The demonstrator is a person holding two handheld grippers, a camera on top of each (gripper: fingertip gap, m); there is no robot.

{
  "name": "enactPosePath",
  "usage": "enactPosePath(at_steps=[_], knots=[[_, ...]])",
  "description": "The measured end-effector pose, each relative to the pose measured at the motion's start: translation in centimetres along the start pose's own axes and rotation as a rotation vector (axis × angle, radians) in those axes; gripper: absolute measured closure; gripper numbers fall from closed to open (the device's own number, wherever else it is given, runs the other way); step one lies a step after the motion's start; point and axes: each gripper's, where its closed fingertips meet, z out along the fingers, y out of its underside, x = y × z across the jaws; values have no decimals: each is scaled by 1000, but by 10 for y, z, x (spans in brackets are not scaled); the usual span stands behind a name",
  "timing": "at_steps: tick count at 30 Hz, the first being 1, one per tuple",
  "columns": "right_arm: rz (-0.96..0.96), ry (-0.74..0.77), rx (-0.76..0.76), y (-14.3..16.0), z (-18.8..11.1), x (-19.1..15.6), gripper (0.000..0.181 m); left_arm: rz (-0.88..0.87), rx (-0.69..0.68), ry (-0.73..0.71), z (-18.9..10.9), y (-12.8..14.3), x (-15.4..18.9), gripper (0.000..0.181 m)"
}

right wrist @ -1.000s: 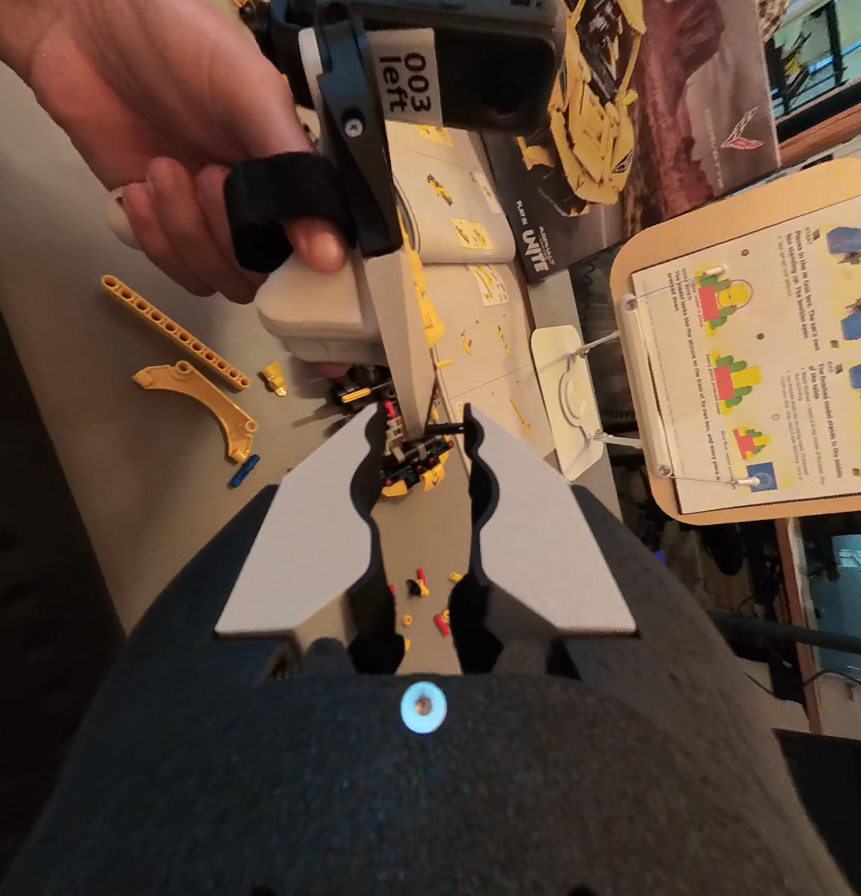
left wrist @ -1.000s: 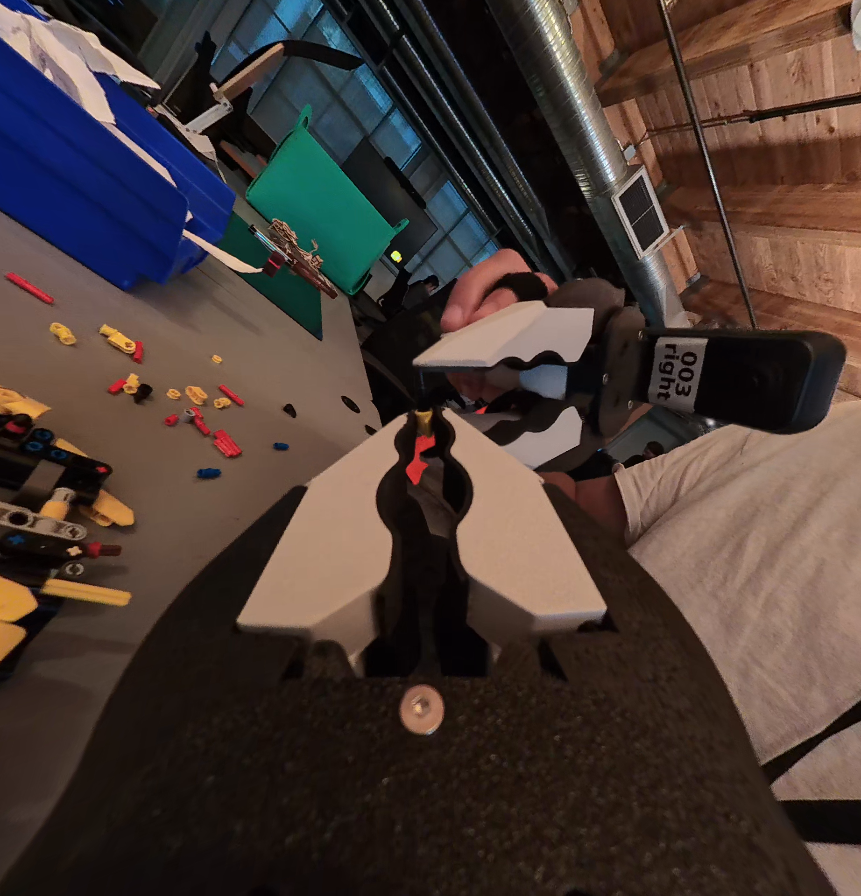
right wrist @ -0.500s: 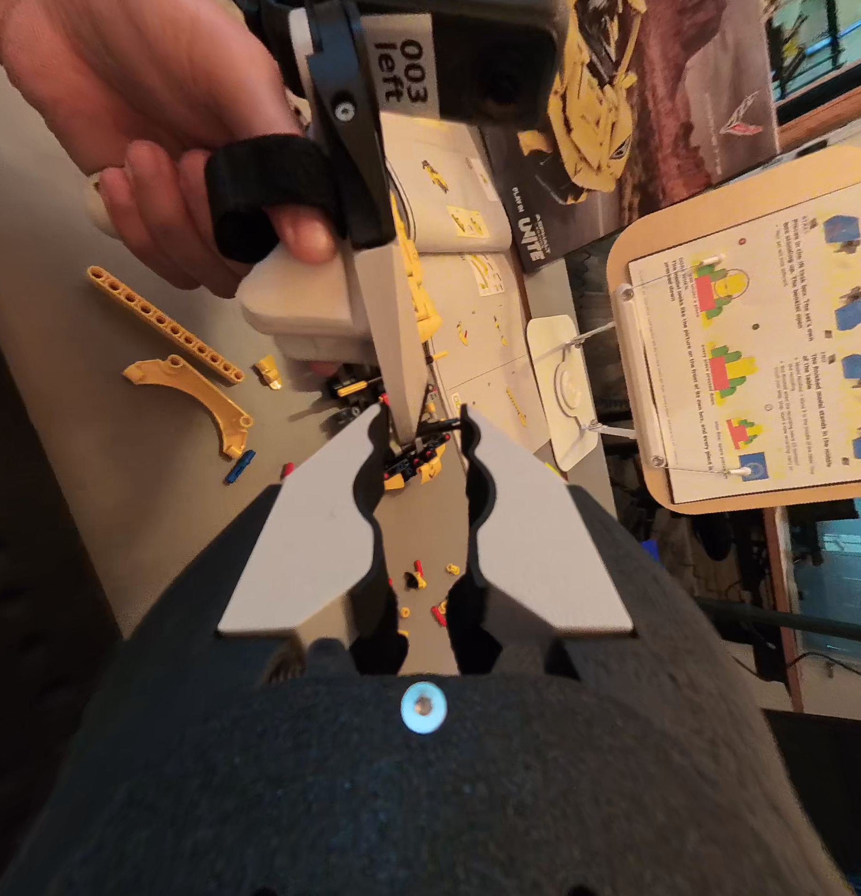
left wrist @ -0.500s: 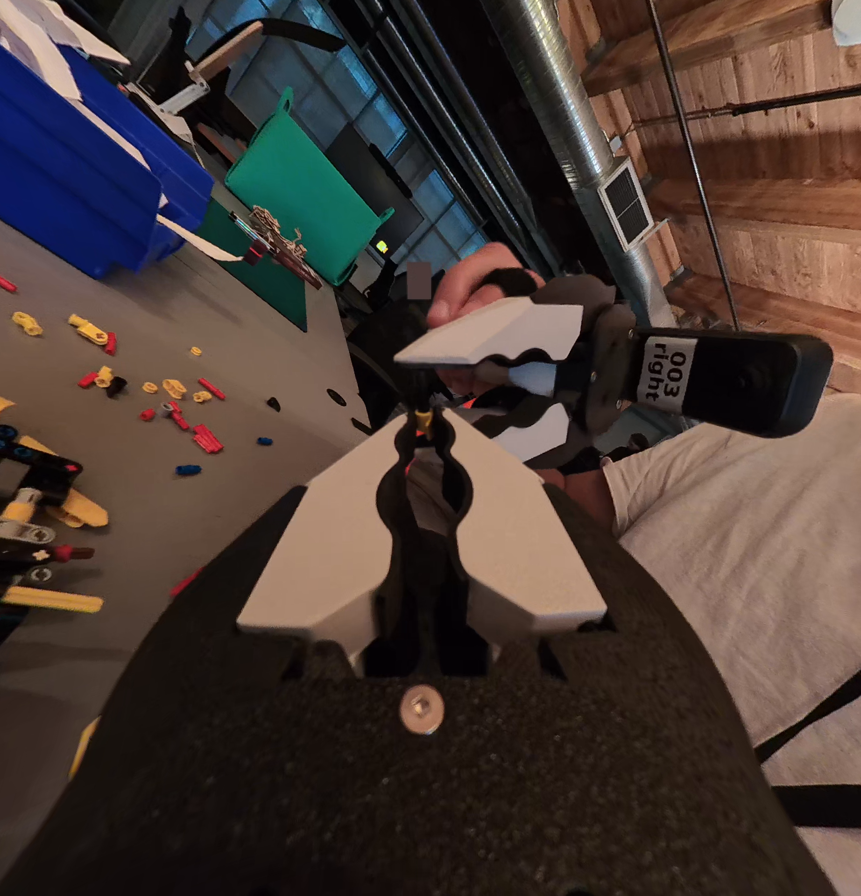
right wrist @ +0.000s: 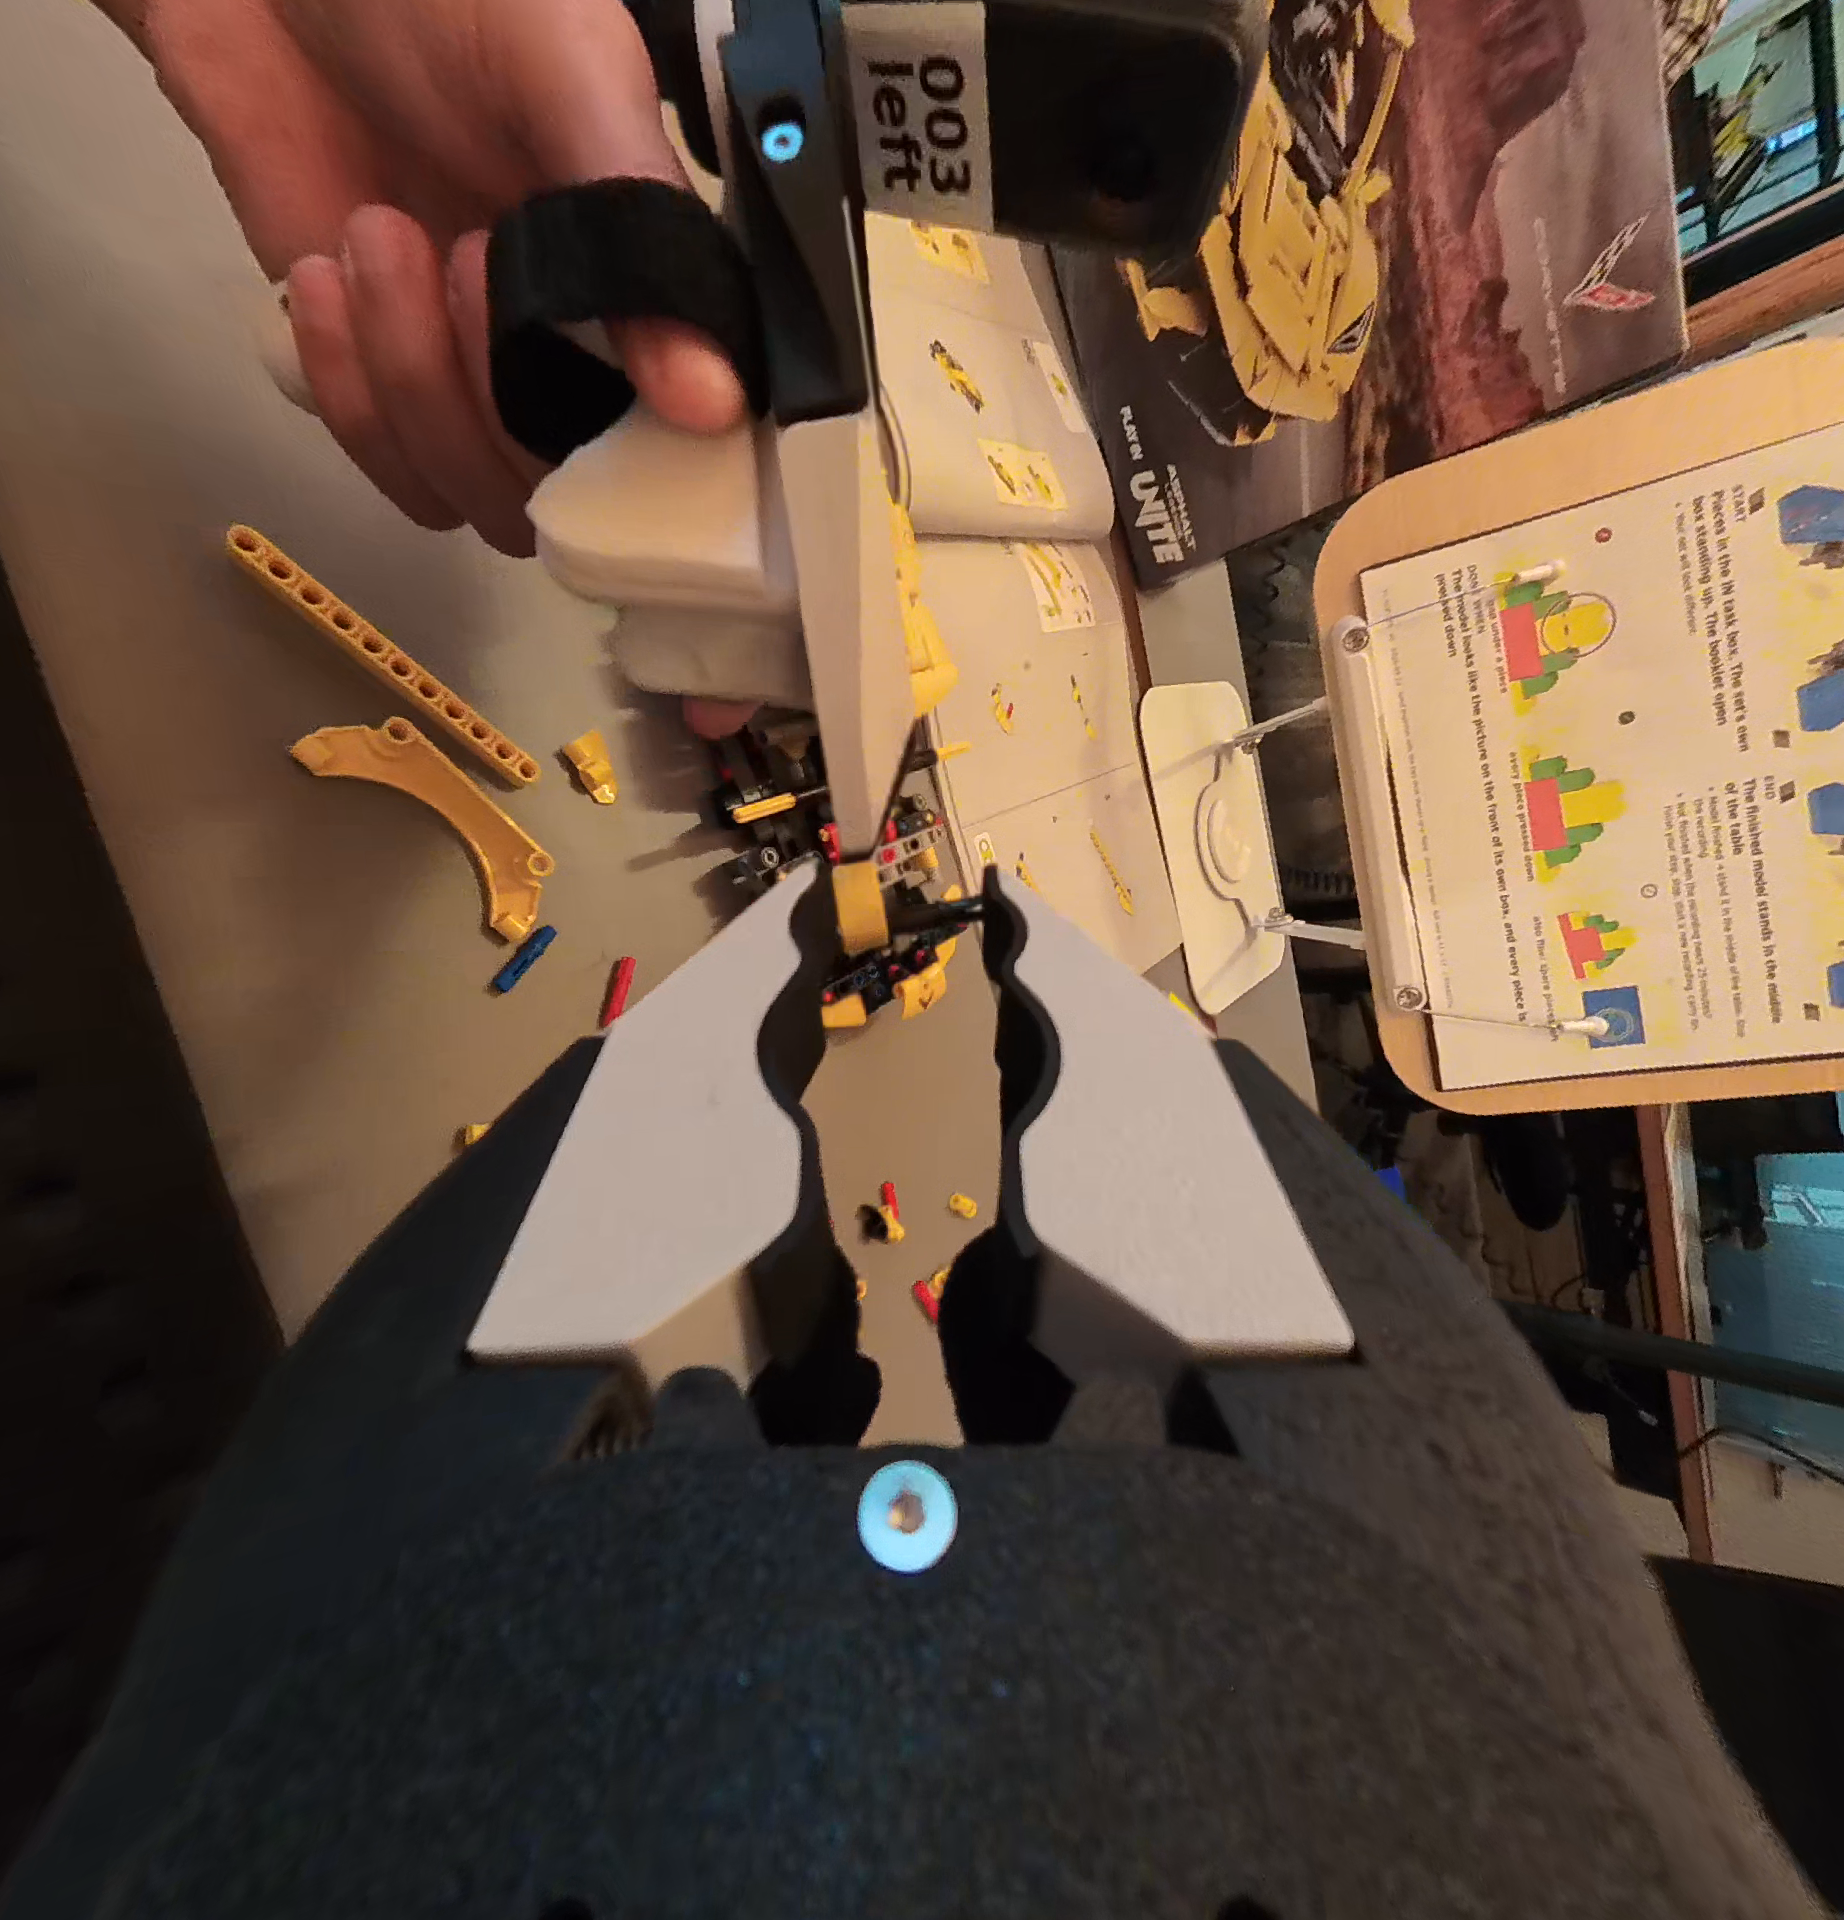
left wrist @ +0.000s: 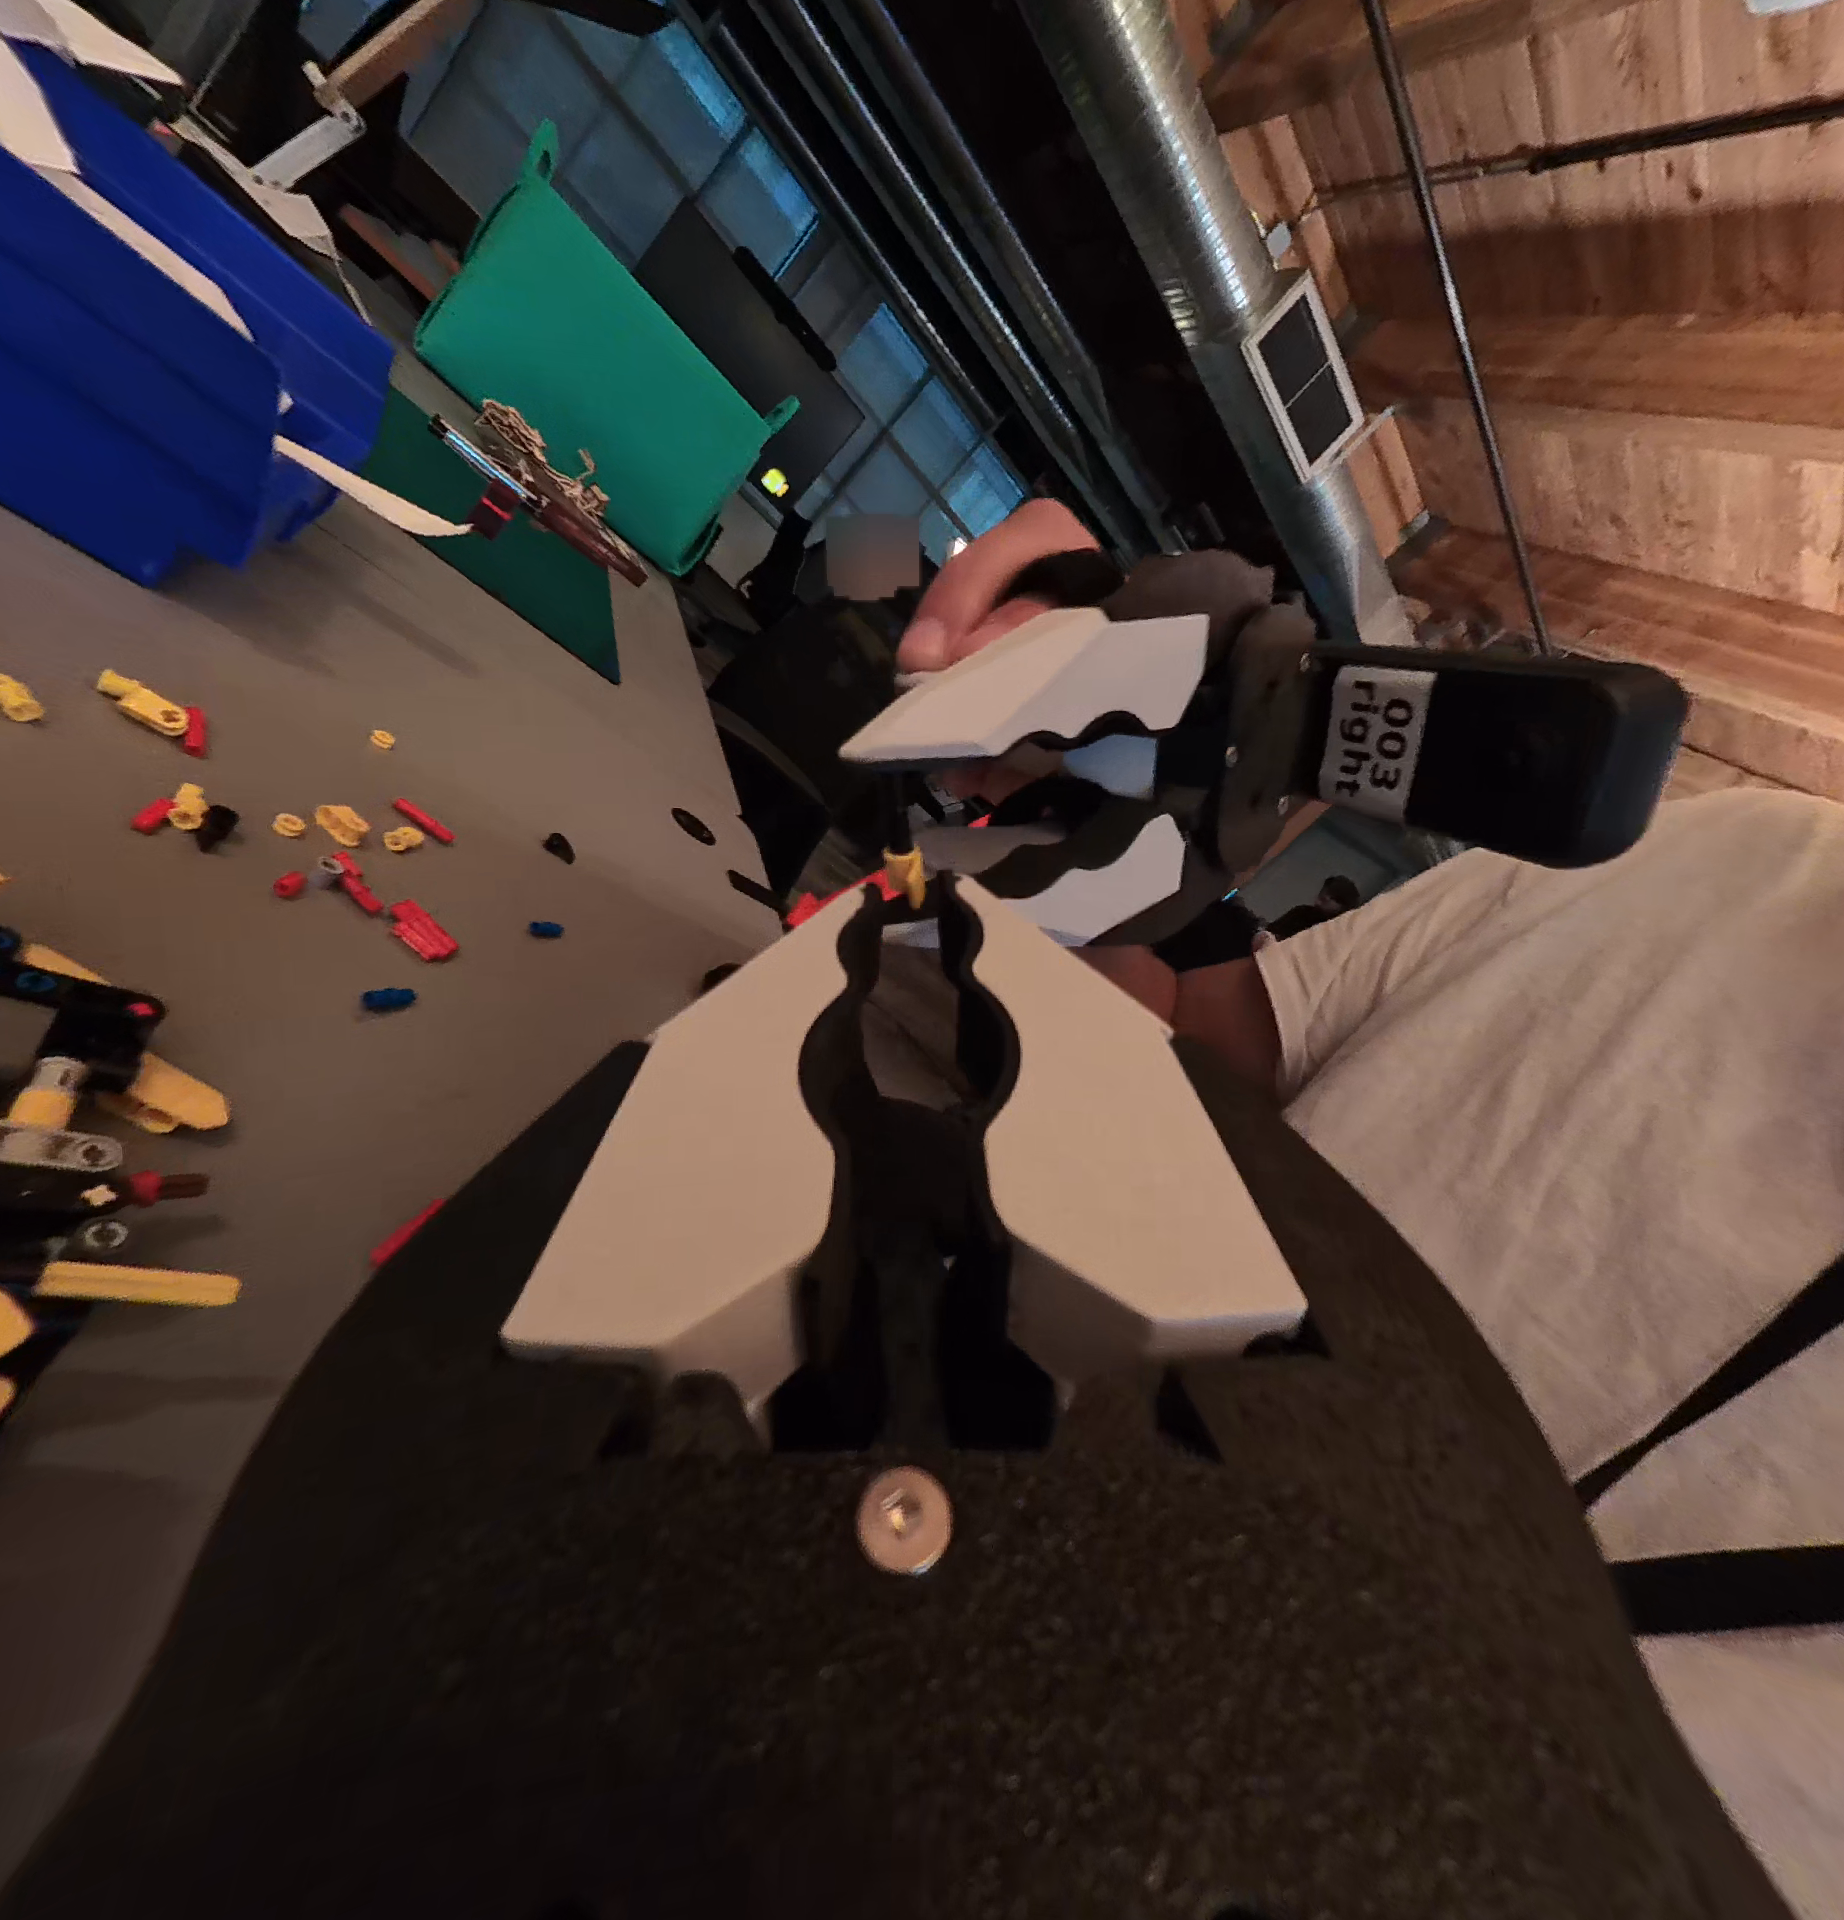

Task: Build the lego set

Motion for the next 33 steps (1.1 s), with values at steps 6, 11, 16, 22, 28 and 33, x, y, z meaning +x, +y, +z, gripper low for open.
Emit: enactPosePath(at_steps=[6,11,16,22,28,33], knots=[[-40,-12,17,-4,0,-4,154,31,-9,12,3,3,4,180],[-40,-37,6,-6,0,-7,155,73,-35,-2,2,6,6,181],[-42,-43,-19,-5,0,-7,155,98,-36,-25,1,5,6,181],[-75,-61,-58,-1,3,-14,160,123,-76,-53,0,10,1,181],[-132,-82,-66,1,7,-20,160,185,-143,-99,2,19,-4,179],[-96,-68,-68,6,12,-19,158,166,-138,-143,2,18,-12,181]])
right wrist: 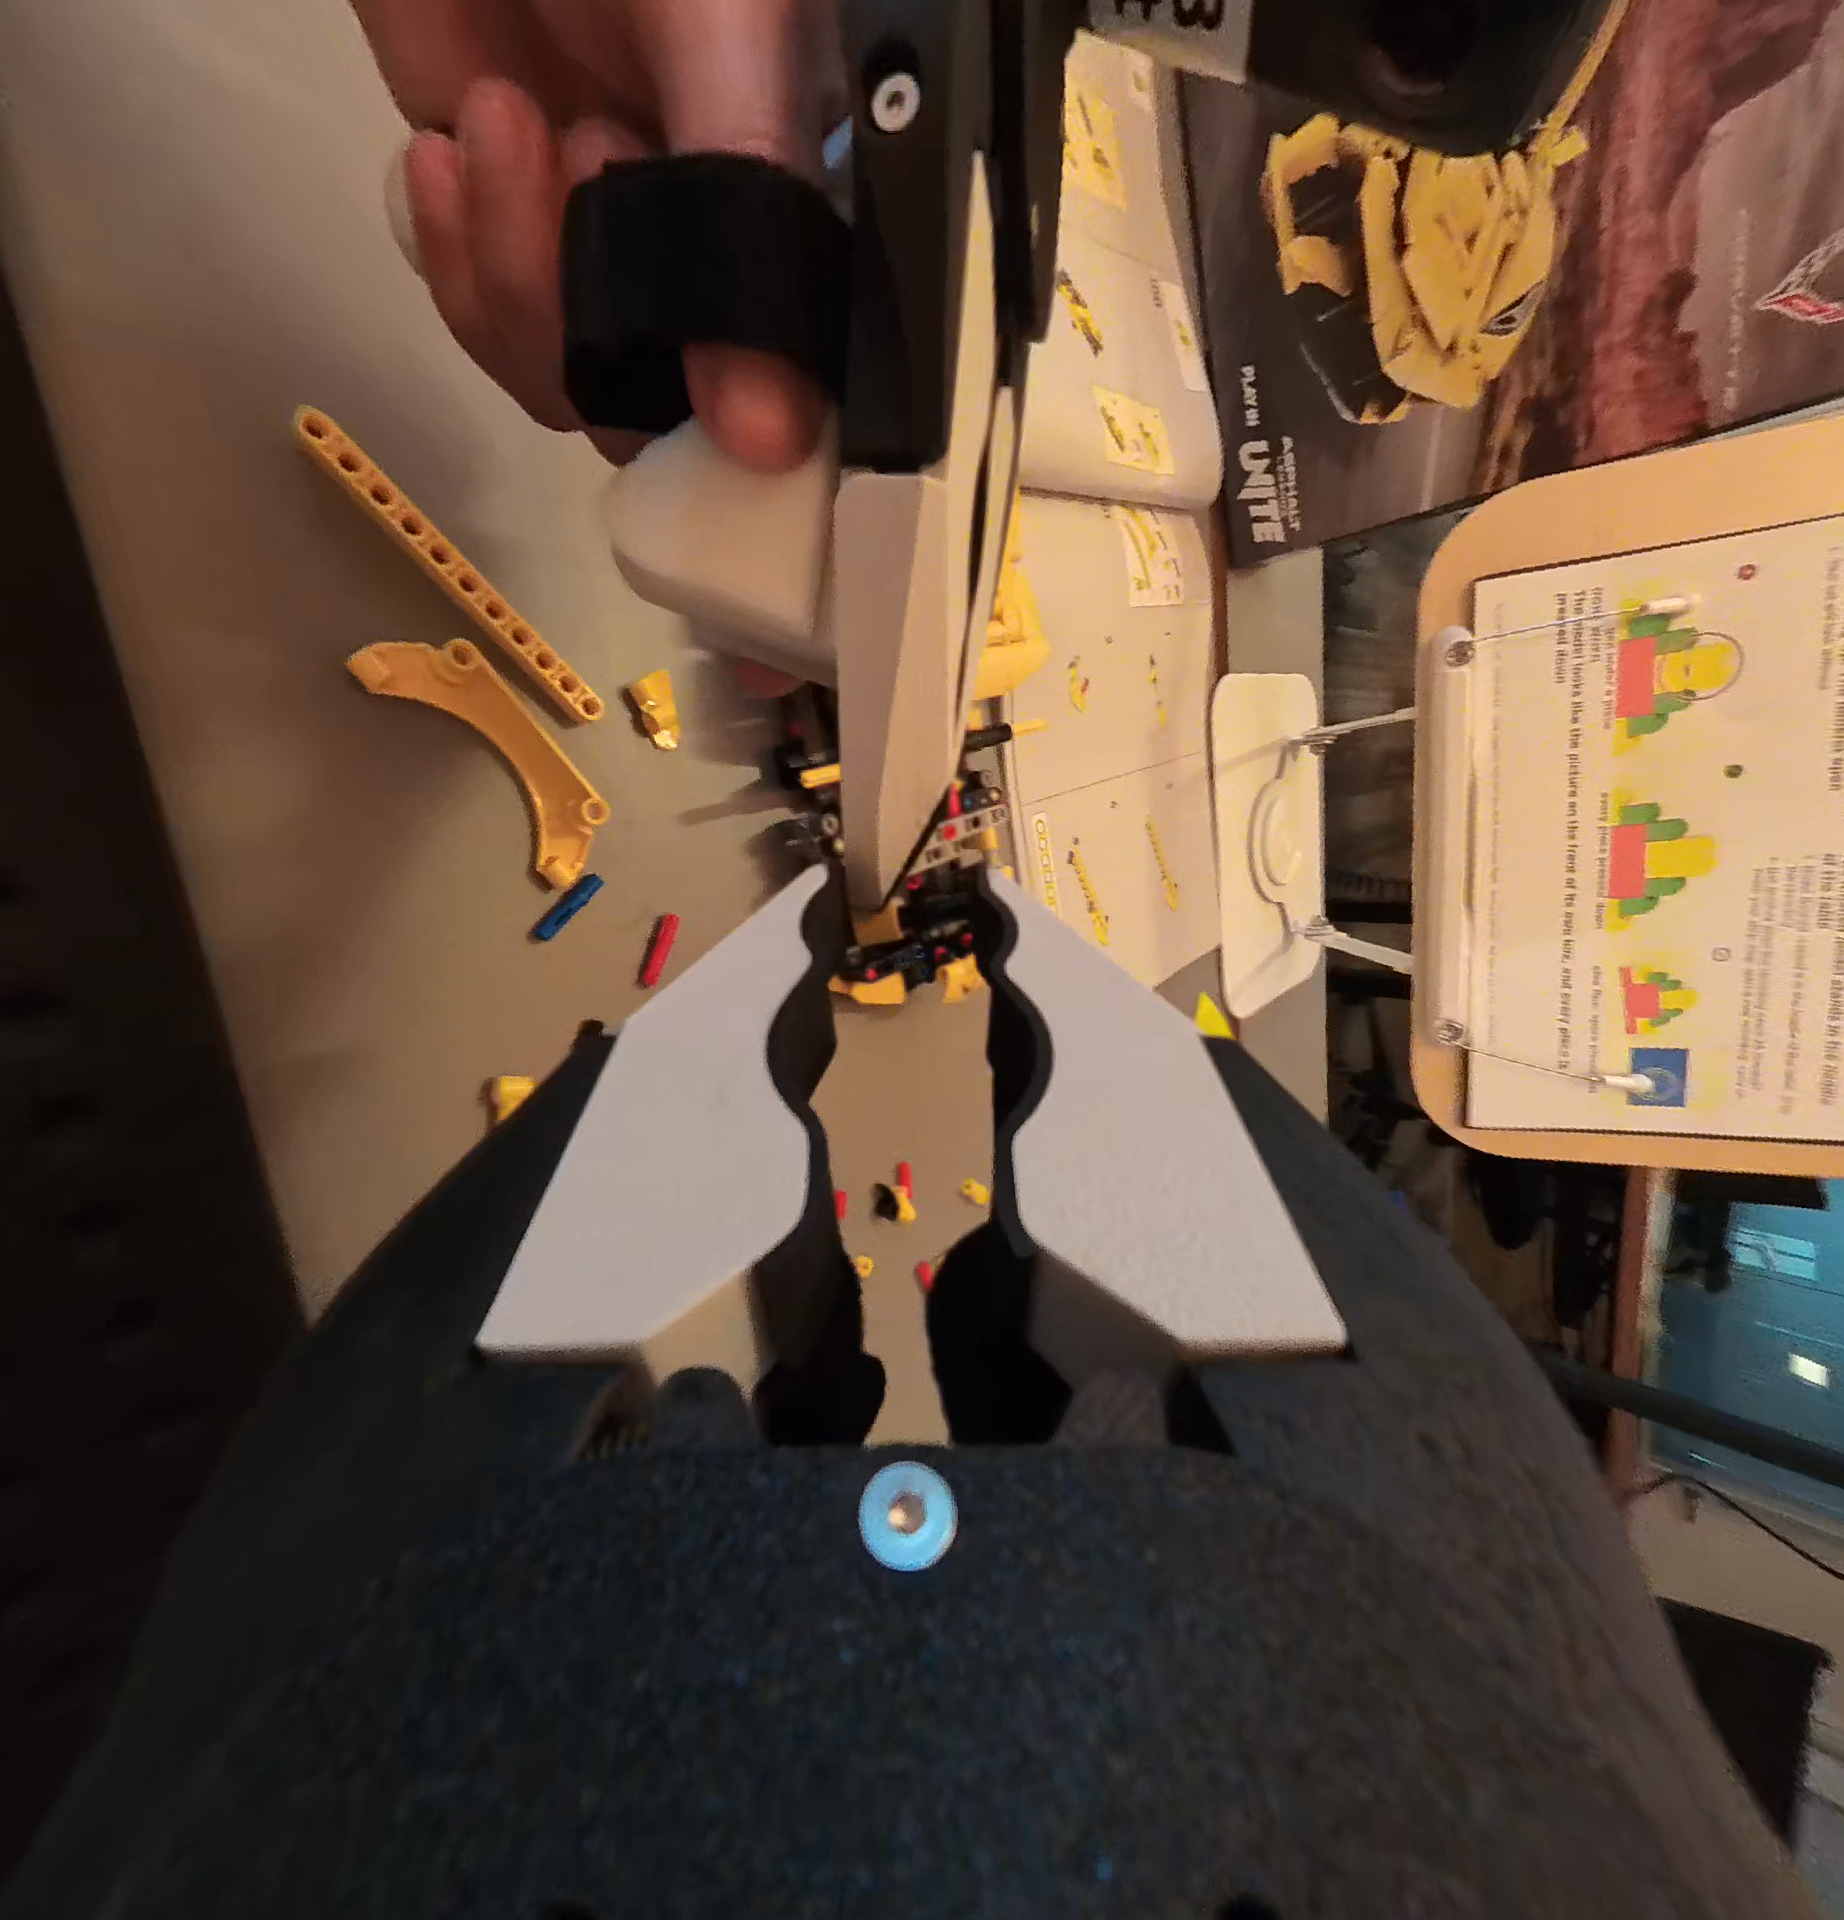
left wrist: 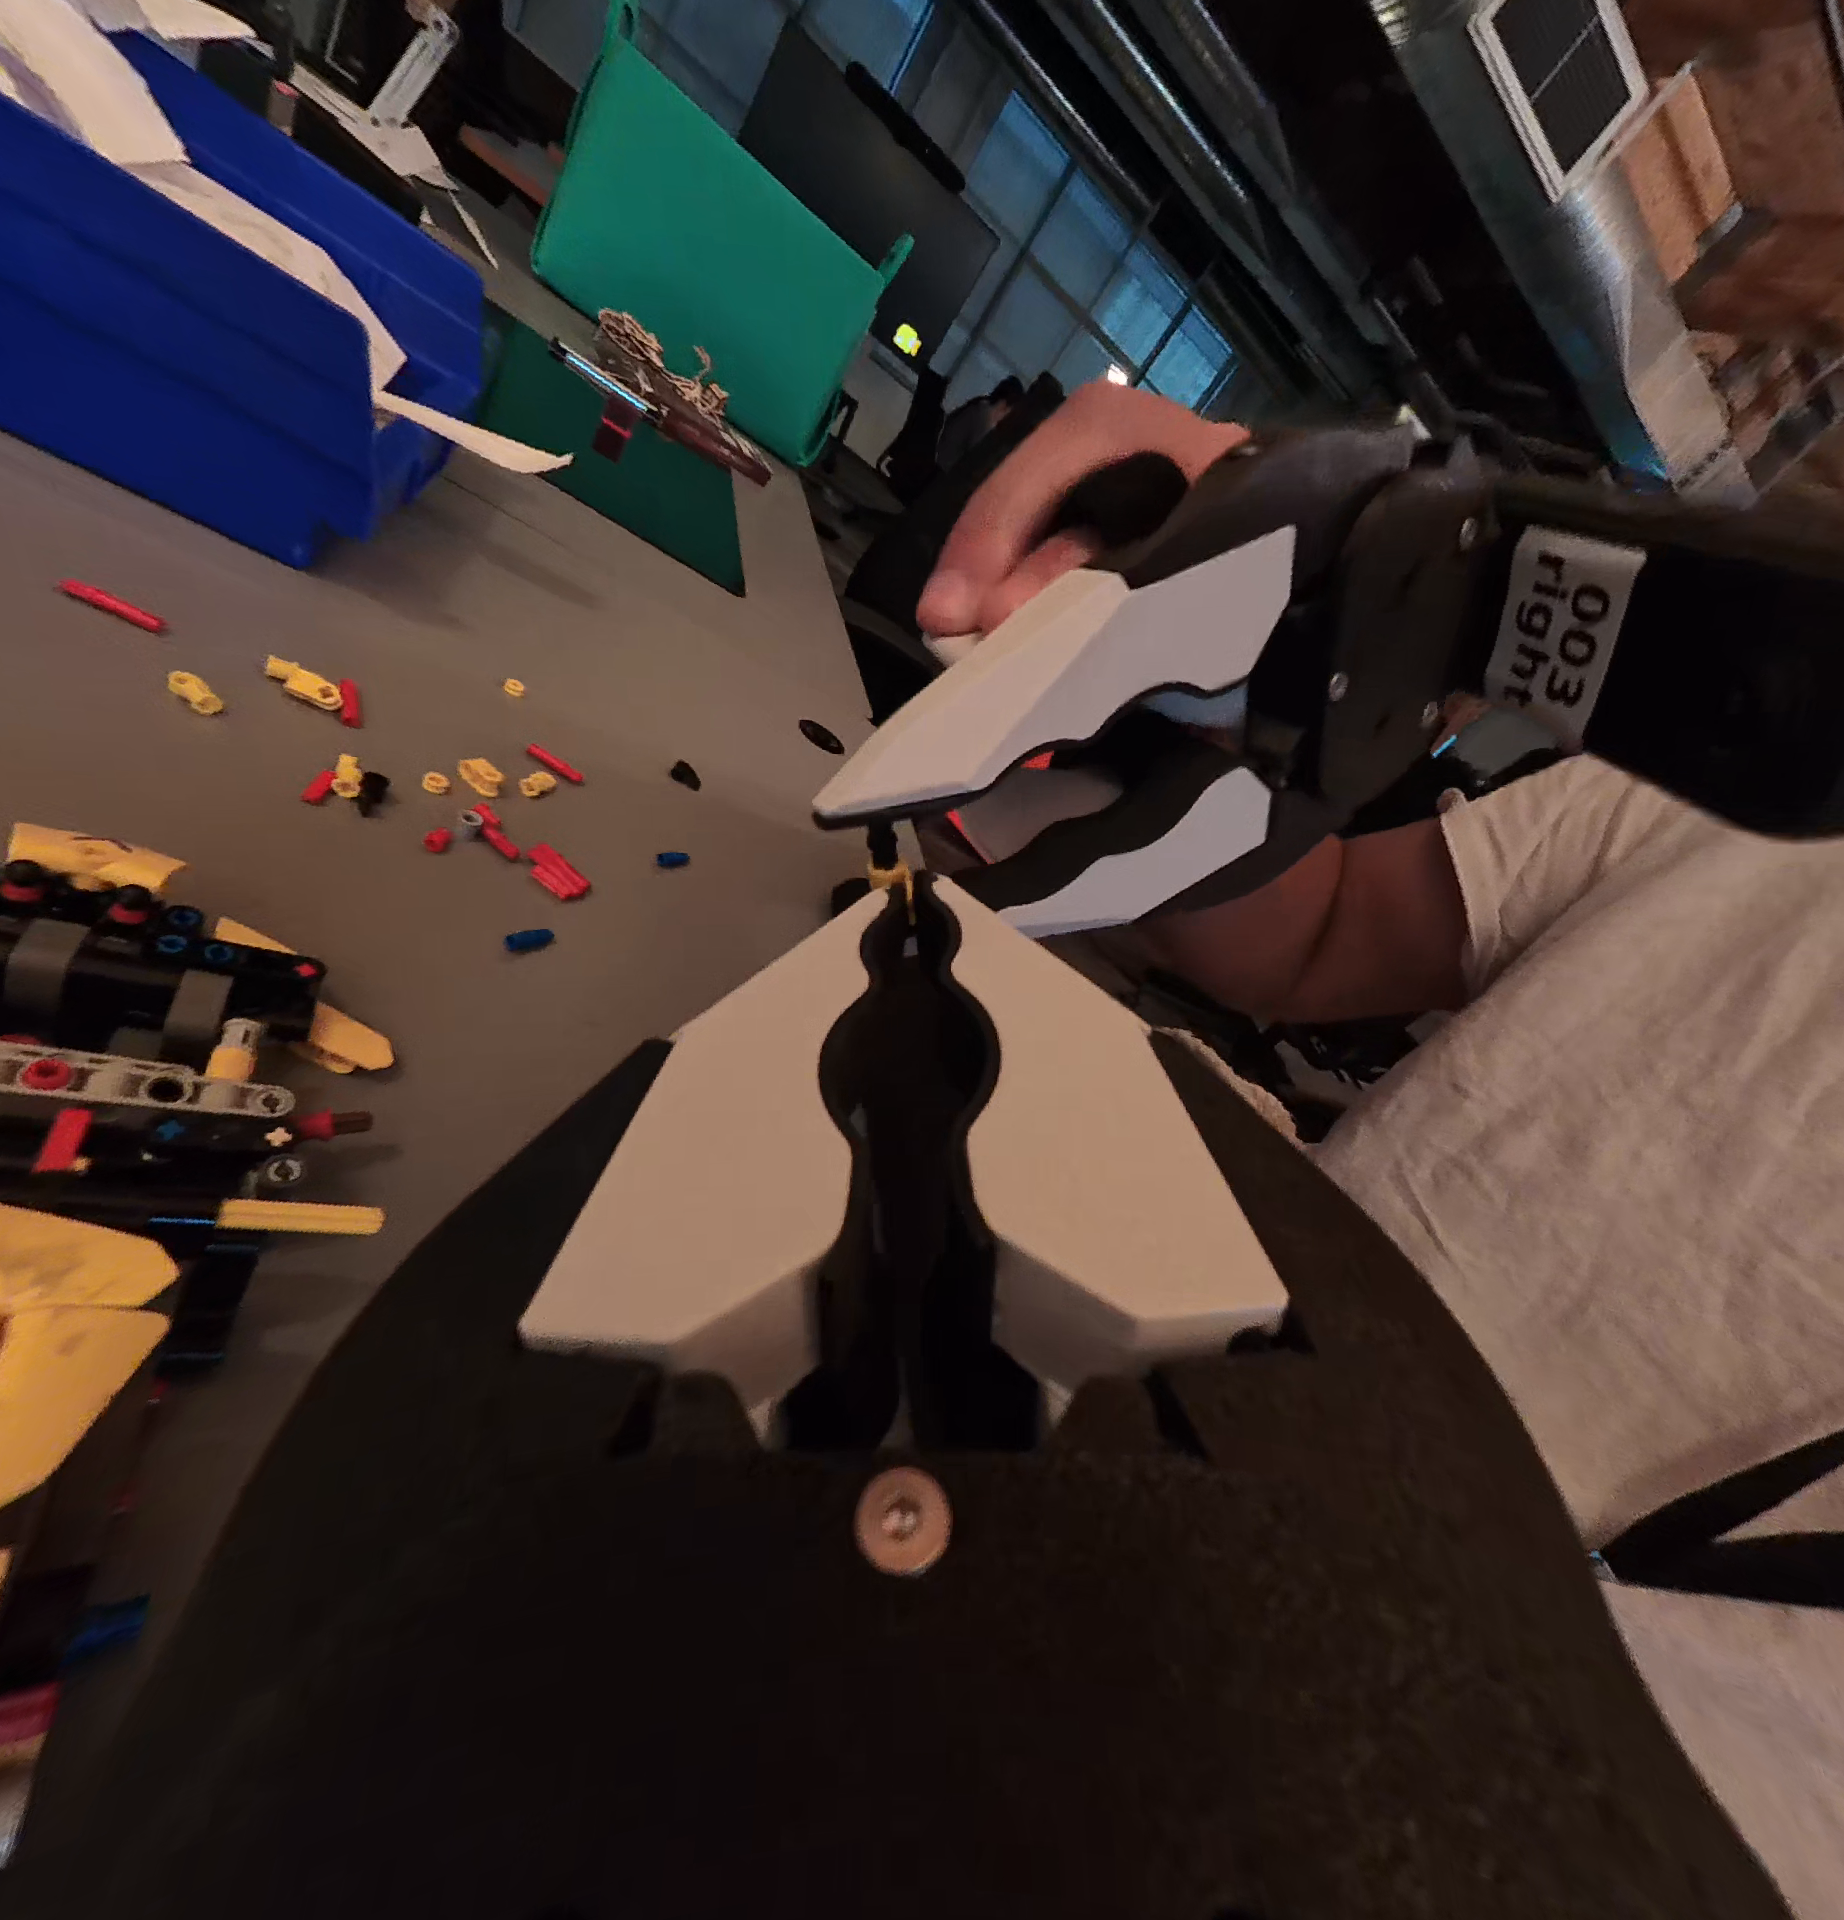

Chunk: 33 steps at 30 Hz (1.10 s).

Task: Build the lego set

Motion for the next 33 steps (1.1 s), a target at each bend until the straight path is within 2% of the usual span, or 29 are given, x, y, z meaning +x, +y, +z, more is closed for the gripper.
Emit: enactPosePath(at_steps=[4,9,18,23,26,28,30,33], knots=[[-31,57,-8,0,0,2,158,-3,9,1,0,0,-1,181],[89,-53,-10,1,-2,-2,159,3,6,16,1,1,3,181],[8,-18,-20,-2,-4,-3,166,-16,17,51,-1,-1,5,181],[119,2,49,-5,0,8,163,-40,71,46,-6,-10,2,181],[151,191,211,-17,-15,38,158,-59,205,71,-24,-35,3,180],[253,206,274,-18,-12,53,159,-31,287,20,-40,-49,-5,181],[375,174,307,-16,5,65,149,10,408,-58,-64,-70,-14,181],[567,162,352,-10,39,92,144,73,578,-299,-121,-95,-46,181]])
